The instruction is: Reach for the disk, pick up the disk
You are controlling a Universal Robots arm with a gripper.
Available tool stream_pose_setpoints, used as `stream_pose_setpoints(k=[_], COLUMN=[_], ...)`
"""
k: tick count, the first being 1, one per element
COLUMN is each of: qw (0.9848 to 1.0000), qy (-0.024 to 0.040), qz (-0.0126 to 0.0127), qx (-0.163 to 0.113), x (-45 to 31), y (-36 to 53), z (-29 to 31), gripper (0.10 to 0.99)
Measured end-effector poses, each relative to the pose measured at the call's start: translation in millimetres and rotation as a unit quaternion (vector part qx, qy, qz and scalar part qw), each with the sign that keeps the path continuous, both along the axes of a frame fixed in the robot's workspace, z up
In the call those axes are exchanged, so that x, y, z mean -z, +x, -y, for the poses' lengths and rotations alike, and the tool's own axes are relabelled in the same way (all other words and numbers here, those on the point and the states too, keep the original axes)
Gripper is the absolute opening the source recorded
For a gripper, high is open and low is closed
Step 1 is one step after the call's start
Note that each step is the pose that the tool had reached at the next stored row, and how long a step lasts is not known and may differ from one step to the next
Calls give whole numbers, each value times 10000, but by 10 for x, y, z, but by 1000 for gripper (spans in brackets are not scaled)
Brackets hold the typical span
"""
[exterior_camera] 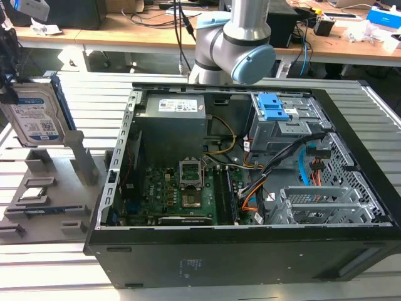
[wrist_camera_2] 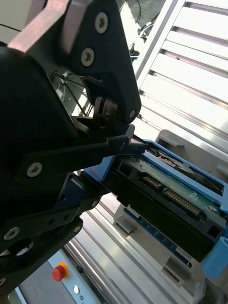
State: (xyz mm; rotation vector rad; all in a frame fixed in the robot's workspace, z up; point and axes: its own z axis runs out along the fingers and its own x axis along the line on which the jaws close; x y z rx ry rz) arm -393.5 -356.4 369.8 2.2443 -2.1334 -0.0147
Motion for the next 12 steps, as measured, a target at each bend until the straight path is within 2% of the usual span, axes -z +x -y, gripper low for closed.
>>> stream_pose_setpoints(k=[12], qw=[10000], qy=[0], qz=[0], qx=[0], x=[-204], y=[1], z=[0], gripper=[365])
